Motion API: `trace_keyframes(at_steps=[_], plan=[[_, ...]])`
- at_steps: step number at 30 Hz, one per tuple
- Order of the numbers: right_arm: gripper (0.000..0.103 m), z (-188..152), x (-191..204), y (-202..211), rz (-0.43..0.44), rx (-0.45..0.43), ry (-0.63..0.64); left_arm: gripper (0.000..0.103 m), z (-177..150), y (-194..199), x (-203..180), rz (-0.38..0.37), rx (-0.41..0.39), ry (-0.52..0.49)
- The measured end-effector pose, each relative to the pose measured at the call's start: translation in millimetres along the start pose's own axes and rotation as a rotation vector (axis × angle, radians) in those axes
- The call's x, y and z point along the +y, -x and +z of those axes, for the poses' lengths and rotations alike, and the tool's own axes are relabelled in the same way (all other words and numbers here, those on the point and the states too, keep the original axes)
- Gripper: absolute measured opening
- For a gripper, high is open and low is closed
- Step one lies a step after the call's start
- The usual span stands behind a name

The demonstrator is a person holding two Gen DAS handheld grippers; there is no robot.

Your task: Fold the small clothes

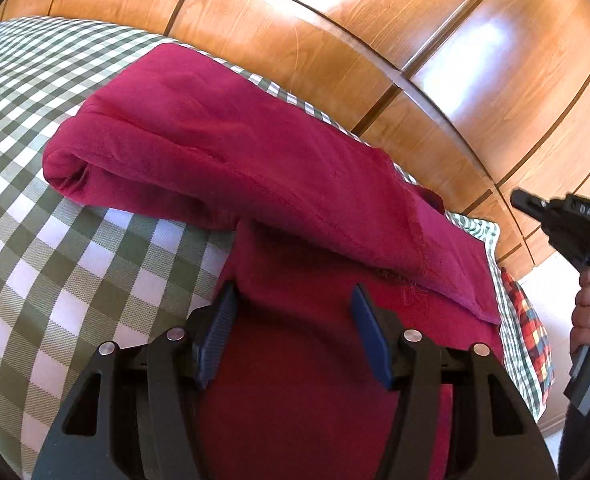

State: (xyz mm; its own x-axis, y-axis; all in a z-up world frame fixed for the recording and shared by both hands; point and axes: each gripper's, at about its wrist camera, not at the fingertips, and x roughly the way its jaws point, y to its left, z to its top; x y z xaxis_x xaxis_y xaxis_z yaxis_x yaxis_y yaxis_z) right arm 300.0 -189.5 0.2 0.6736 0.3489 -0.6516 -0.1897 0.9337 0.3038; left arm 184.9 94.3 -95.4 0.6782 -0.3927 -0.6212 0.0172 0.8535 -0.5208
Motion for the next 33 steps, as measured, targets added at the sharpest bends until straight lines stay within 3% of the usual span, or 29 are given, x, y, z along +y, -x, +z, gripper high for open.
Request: trace_keyframes(at_steps=[1,2,3,4,12,15,16,17,22,26,29,33], plan=[[0.011,-3,-4,-3,0.031,0.018,-0.018,0.058,0,0,0,0.002,0.000,-0.001],[0.049,-8,-9,-9,0.043,0.039,-0.045,0.058,0,0,-1,0.003,0.000,-0.001],[0.066,-14,-10,-14,0.042,0.050,-0.065,0.058,0,0,-1,0.004,0.000,-0.002],[0.067,-18,-10,-20,0.046,0.056,-0.087,0.058,1,0,-1,0.005,0.000,-0.002],[0.055,-39,26,-79,0.142,0.187,-0.080,0.059,0,-1,-1,0.002,-0.001,-0.002],[0.029,-46,49,-103,0.115,0.246,-0.016,0.061,0,-2,-2,0.001,0.000,-0.005],[0.013,-46,55,-106,0.086,0.246,0.013,0.061,0,-2,-2,0.000,0.000,-0.006],[0.004,-43,62,-104,0.076,0.235,0.041,0.061,0,-3,-2,0.000,0.000,-0.005],[0.004,-19,70,-48,0.071,0.079,0.115,0.061,1,-4,-2,-0.003,-0.001,-0.003],[0.004,10,41,14,0.042,-0.053,0.089,0.061,1,-4,-1,-0.003,-0.002,-0.002],[0.004,13,6,39,-0.033,-0.090,0.078,0.061,1,-4,-1,-0.001,-0.002,-0.004],[0.004,-2,-53,37,-0.156,-0.040,0.006,0.061,1,-4,-2,0.004,-0.002,-0.007]])
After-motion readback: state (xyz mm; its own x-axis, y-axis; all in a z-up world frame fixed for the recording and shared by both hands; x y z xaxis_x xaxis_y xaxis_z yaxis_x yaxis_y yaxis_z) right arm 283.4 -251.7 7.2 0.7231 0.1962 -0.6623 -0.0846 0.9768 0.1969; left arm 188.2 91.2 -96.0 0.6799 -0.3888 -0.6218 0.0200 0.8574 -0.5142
